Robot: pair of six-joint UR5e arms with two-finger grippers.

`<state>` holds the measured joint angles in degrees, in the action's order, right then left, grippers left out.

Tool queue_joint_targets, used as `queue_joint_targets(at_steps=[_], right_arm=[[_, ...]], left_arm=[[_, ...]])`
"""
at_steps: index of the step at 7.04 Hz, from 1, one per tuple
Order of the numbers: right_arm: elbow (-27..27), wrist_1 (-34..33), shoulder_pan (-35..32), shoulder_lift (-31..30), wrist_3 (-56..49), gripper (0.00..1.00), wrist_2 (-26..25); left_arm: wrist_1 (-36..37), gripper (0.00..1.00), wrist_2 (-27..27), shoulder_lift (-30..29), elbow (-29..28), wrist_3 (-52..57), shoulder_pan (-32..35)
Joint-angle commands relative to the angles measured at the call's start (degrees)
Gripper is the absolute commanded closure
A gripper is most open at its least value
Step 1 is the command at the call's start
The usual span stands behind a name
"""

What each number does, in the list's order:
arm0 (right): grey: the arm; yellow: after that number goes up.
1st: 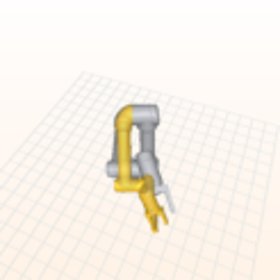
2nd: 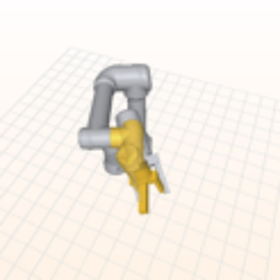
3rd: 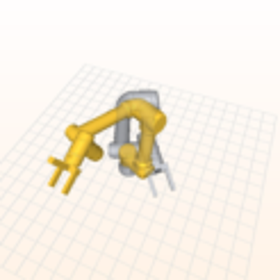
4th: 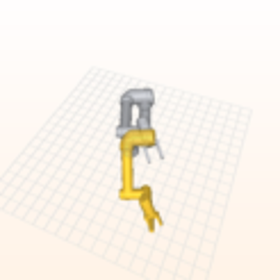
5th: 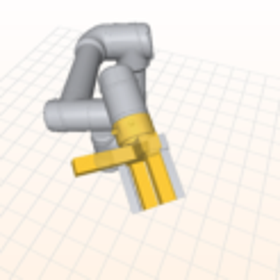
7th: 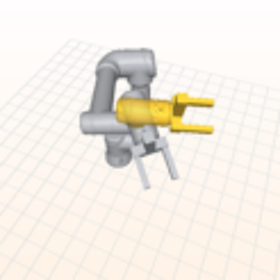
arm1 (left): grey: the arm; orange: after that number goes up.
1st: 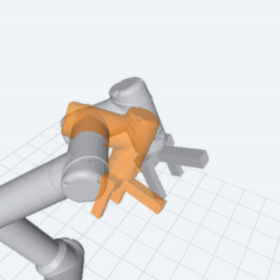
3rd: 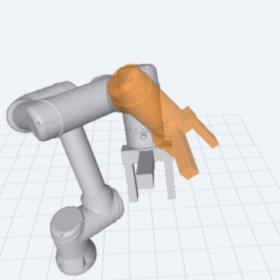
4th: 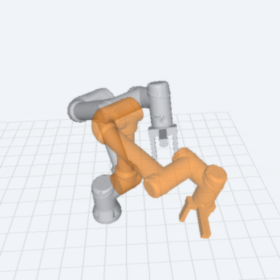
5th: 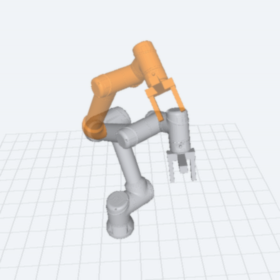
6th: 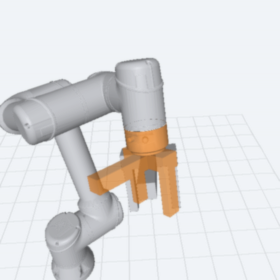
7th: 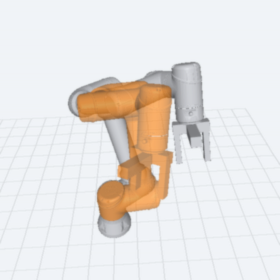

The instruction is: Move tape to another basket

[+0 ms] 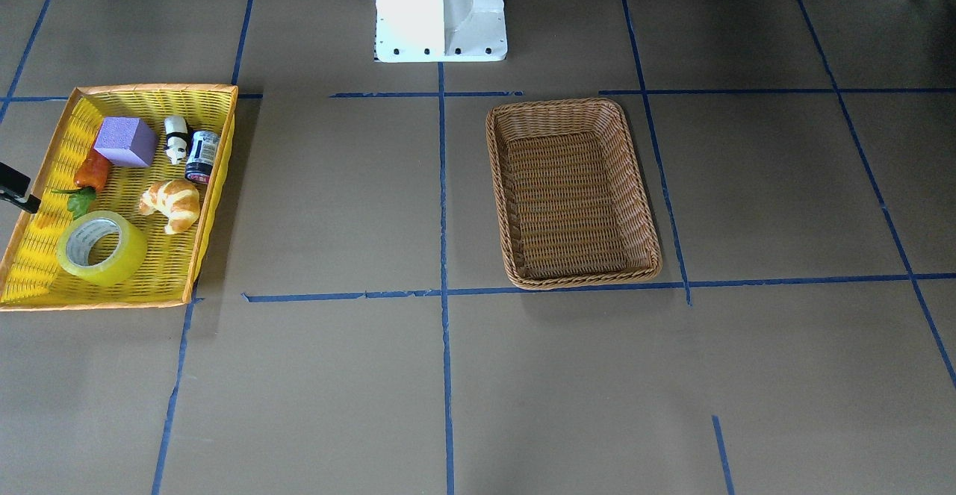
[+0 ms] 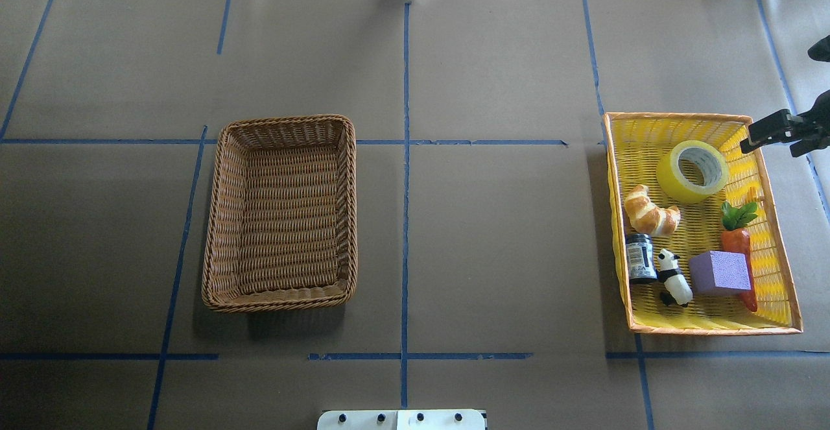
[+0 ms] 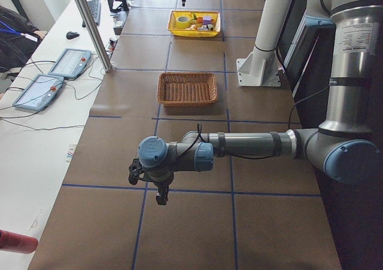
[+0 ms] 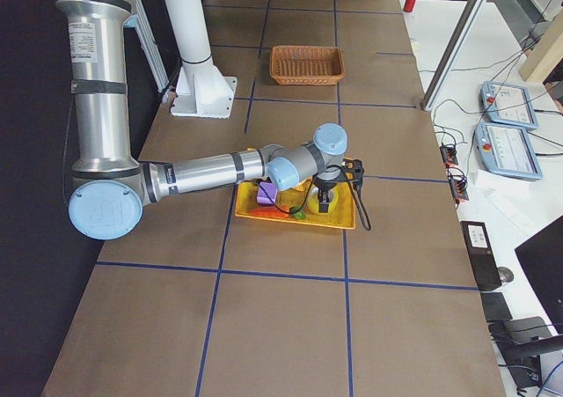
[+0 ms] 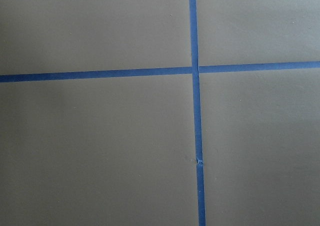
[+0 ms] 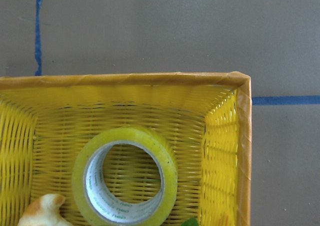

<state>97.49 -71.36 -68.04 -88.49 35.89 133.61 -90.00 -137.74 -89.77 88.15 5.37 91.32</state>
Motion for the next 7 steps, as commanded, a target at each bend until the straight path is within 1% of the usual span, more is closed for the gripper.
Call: queue_joint_targets(at_steps=[1,2,3,4,7], right_arm=[[-5.7,5.9,2.4,2.0,3.3,0.0,-1.4],[-7.0,9.2,4.0,2.0,6.4,0.0,-1.9],[-7.2,10.3,6.3,2.1,7.4,0.0,-3.9],[-7.4,10.3,7.2,2.0,7.5,0.0,-5.3],[-8.4,10.3,7.9,2.0,7.5,0.0,-5.3]], left_arm=[[0.0,0.0,-0.1,0.0,0.0,0.0,0.0],[0.0,0.0,-0.1,0.0,0.0,0.0,0.0],[0.0,0.0,-0.1,0.0,0.0,-0.1,0.0],[0.0,0.0,-0.1,0.0,0.0,0.0,0.0],[0.0,0.0,-0.2,0.0,0.1,0.0,0.0]])
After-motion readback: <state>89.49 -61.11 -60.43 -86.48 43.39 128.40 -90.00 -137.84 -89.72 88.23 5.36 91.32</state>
